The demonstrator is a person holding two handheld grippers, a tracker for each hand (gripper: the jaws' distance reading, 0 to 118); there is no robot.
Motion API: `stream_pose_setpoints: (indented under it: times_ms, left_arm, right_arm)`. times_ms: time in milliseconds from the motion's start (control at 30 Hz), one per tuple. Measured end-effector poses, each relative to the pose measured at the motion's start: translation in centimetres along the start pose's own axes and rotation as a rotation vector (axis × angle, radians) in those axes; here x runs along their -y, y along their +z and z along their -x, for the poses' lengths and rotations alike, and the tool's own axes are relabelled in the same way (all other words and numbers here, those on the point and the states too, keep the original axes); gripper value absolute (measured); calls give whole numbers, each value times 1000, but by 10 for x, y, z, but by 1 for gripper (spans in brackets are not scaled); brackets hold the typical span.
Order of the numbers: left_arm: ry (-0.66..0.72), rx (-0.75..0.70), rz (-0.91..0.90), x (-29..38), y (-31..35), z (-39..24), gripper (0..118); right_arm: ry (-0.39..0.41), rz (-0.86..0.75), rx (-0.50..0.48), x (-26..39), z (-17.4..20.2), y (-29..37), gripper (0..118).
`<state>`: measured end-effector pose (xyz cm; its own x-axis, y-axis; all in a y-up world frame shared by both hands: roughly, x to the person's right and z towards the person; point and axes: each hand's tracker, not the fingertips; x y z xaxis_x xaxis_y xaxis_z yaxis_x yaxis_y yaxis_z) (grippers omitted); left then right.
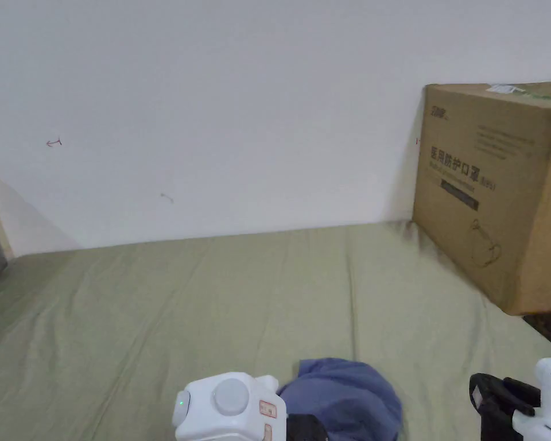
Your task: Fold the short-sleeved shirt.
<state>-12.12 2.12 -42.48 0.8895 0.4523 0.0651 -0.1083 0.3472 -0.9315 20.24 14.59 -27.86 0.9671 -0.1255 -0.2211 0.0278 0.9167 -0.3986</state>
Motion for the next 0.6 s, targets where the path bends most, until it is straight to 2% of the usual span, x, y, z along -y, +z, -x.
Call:
stream_pose_setpoints:
  times_ms: [133, 300, 433, 533, 600]
  left_arm:
    - [10, 45, -73, -4, 46, 11, 100]
    - [-68, -13, -476, 2, 161, 3, 100]
    - [-163, -190, -886, 51, 233, -10, 101]
    - [-184, -304, -1070, 93, 252, -12, 101]
    - [-168, -334, -1129, 112, 256, -11, 94]
  right_arm:
    - [12, 7, -20, -4, 7, -6, 1]
    - [9, -54, -53, -24, 21, -4, 1]
    - [18, -147, -69, -42, 37, 2, 1]
    - [38, -208, -74, -49, 50, 5, 1]
    - [51, -248, -67, -51, 59, 6, 1]
